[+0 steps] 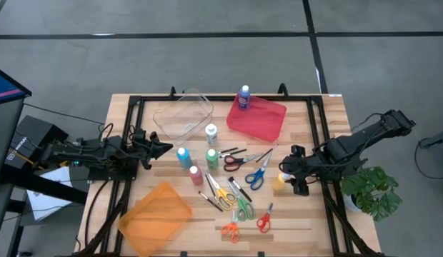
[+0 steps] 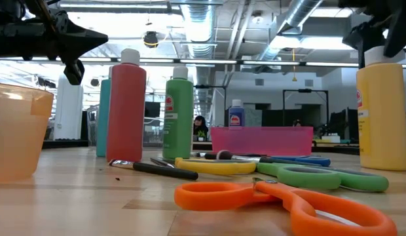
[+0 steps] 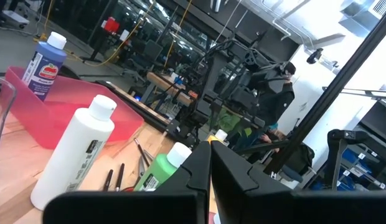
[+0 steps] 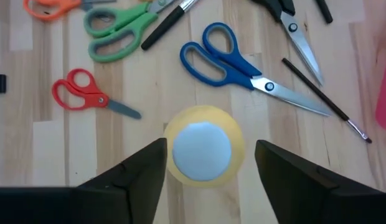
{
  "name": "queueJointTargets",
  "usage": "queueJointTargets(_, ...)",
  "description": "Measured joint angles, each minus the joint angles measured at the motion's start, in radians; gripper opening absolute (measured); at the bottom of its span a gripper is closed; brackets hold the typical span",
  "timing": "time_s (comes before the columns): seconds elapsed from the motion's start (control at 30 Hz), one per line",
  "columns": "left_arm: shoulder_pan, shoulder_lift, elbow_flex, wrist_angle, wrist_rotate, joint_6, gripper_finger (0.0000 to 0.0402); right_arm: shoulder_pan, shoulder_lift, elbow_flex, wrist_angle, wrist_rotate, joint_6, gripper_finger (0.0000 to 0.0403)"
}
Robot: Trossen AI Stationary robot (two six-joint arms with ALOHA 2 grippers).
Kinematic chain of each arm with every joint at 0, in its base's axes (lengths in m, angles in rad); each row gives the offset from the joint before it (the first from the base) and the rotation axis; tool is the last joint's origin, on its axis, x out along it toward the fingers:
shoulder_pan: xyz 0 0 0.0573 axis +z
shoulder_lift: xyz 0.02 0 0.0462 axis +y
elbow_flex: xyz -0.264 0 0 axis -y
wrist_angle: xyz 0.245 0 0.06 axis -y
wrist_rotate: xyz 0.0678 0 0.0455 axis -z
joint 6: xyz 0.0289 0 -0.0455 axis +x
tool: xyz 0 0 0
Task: Pick & Place Paint Supplies
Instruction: Put the yellow paint bottle into the red bin
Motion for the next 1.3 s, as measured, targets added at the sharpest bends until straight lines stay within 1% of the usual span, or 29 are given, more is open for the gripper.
queueJointTargets(0.37, 0.000, 0.000, 0.000, 0.000, 0.000, 0.000, 0.0006, 0.000, 0.000, -0.002, 0.002, -0.002, -0.023, 0.0140)
queueJointTargets(0.5, 0.000, 0.000, 0.000, 0.000, 0.000, 0.000, 0.0006, 0.000, 0.000, -0.002, 0.007, 0.001, -0.024, 0.0112)
queueJointTargets(0.63, 0.000, 0.000, 0.000, 0.000, 0.000, 0.000, 0.0006, 0.000, 0.000, -0.002, 0.025, 0.001, -0.023, 0.0112)
queueJointTargets(0.77, 0.000, 0.000, 0.000, 0.000, 0.000, 0.000, 0.0006, 0.000, 0.000, -0.002, 0.032, 0.001, -0.023, 0.0121)
queueJointTargets(1.03, 0.000, 0.000, 0.000, 0.000, 0.000, 0.000, 0.0006, -0.004, -0.023, 0.003, 0.075, 0.001, -0.023, 0.0117)
queueJointTargets(1.17, 0.000, 0.000, 0.000, 0.000, 0.000, 0.000, 0.0006, -0.035, -0.052, 0.053, 0.082, 0.006, -0.036, 0.0119)
queueJointTargets(1.3, 0.000, 0.000, 0.000, -0.001, 0.000, 0.000, 0.0006, -0.088, -0.082, 0.128, 0.072, 0.037, -0.100, 0.0118)
